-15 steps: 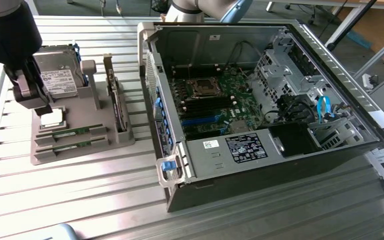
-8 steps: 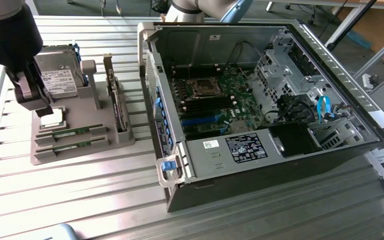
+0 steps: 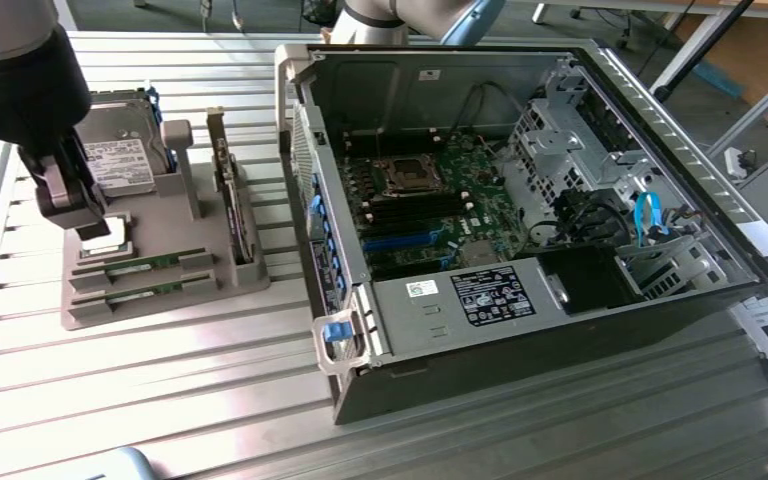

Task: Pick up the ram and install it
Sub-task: 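Pick up the ram and move it above insertion slot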

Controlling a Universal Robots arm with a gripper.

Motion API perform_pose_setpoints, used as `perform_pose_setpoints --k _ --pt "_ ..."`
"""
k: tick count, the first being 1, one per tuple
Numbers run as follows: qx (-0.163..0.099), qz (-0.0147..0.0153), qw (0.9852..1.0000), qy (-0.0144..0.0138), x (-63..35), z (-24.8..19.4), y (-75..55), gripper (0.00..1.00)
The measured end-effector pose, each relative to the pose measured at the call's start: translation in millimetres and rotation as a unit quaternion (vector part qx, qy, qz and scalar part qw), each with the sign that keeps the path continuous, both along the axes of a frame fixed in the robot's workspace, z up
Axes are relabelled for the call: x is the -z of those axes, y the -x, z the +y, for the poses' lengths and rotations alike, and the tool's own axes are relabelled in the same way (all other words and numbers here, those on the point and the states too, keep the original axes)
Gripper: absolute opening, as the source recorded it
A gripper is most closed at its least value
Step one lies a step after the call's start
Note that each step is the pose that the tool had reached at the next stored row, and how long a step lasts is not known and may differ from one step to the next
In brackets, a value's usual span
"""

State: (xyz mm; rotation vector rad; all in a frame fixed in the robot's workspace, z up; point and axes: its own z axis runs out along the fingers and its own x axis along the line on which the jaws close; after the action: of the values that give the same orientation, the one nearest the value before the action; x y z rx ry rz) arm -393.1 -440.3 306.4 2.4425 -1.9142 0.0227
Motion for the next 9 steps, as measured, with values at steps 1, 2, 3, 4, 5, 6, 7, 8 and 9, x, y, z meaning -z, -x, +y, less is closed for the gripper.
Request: perform_pose_setpoints --k 1,2,3,4,5,6,7,8,9 --pt "0.0 0.0 1.0 0.0 0.5 0.0 0.0 0.3" --pt "0.0 0.0 1.0 0.0 1.0 0.0 0.0 0.3" --pt "0.0 0.0 1.0 0.0 1.5 0.0 0.0 0.3" --pt "0.0 0.0 1.0 0.0 1.9 0.0 0.0 0.3" --pt "0.0 0.0 1.0 0.0001 2.3 0.0 0.0 0.3" --pt "0.0 0.0 1.0 0.0001 2.7 0.0 0.0 0.3" --pt "0.0 0.0 1.0 0.0001 3.3 0.0 0.0 0.3" --pt "0.0 0.0 1.0 0.0 3.8 0.0 0.0 0.3" --pt "0.0 0.0 1.0 0.0001 4.3 0.0 0.0 0.3"
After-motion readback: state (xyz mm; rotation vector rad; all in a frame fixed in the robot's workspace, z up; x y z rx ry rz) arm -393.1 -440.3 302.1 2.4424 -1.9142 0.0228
